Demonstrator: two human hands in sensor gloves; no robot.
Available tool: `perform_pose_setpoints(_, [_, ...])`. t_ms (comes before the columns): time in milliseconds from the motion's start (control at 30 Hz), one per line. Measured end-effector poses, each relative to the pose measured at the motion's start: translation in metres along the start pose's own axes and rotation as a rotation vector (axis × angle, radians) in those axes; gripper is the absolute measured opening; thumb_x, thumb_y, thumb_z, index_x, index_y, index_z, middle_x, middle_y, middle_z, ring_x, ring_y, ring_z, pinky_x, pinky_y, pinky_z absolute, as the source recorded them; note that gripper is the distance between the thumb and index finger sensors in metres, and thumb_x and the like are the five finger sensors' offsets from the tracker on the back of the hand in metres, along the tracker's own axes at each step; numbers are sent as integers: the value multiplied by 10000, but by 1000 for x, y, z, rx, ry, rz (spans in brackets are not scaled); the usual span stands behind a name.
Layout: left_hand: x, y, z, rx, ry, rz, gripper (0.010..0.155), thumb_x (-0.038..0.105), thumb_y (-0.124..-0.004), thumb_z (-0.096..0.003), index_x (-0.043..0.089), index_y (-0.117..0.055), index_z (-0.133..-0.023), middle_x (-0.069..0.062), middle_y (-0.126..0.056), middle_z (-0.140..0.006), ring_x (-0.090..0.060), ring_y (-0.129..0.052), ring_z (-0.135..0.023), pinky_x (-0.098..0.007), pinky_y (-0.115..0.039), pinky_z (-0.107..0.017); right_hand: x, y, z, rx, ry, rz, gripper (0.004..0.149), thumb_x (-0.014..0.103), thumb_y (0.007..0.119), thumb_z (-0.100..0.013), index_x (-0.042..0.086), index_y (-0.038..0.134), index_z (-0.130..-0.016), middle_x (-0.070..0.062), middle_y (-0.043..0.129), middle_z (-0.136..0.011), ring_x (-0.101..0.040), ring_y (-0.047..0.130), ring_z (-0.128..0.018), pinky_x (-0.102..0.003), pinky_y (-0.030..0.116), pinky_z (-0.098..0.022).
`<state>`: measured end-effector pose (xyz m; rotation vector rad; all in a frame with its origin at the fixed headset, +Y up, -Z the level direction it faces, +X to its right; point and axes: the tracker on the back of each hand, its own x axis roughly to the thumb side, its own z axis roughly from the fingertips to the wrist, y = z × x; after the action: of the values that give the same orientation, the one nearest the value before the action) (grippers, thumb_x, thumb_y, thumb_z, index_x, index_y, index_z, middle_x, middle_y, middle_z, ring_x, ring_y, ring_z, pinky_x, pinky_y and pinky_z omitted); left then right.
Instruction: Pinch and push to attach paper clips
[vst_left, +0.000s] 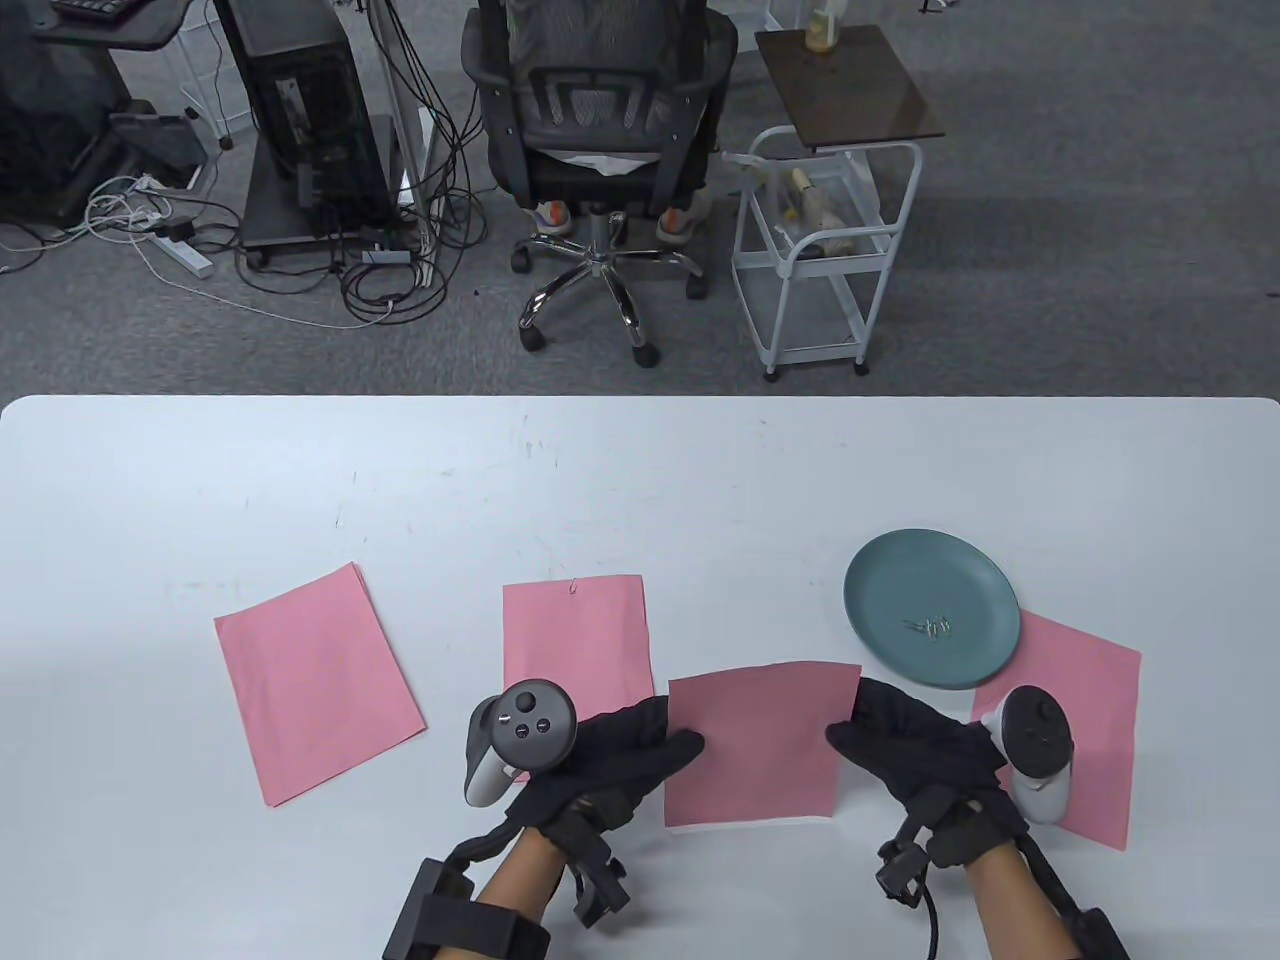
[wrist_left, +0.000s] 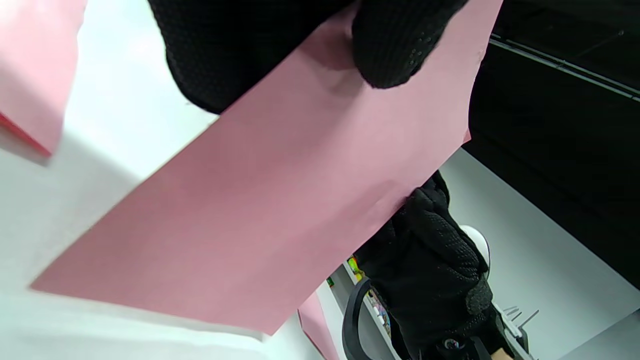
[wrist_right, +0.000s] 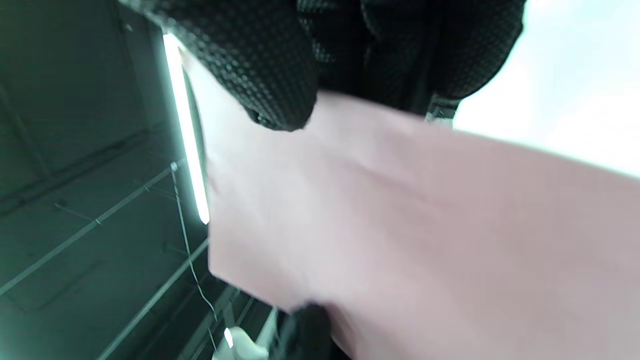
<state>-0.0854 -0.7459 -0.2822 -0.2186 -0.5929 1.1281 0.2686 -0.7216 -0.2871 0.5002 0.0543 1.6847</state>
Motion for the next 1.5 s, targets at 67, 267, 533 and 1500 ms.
perform_pose_setpoints(67, [-1,3,1,9,-2,23,432,341,-789,-634,224,-736,-1046,-8,-928,-953,-218,-995,-801,-428,-821,-638,12,-14,1,-113,-26,20,474,247,828,-566,165,732,-1024,-124,856,-952,-359,870,-834,-549,649,-663])
perform_pose_setpoints(267, [-2,8,2,16,-3,66,430,340,-789,-634,222,-740,-1045,-8,-930,-952,-218,-999,-795,-429,-823,-634,42,-50,-2,-401,-1,311,493,269,820,-575,171,709,-1046,-129,830,-981,-370,843,-862,-559,631,-677])
perform_pose_setpoints(533, [-8,13,4,31,16,129,431,338,-790,-634,216,-743,-1045,-13,-934,-946,-219,-1003,-787,-428,-826,-628,20,-68,-42,-353,348,822,526,259,835,-574,193,678,-1072,-143,742,-1058,-387,739,-944,-575,535,-735])
perform_pose_setpoints(1500, [-15,18,2,35,43,129,435,337,-789,-636,210,-739,-1049,-15,-935,-945,-220,-1005,-783,-429,-827,-626,-65,-9,-100,2,720,1722,365,254,777,-608,204,737,-967,-20,684,-1074,-280,612,-1032,-541,353,-846])
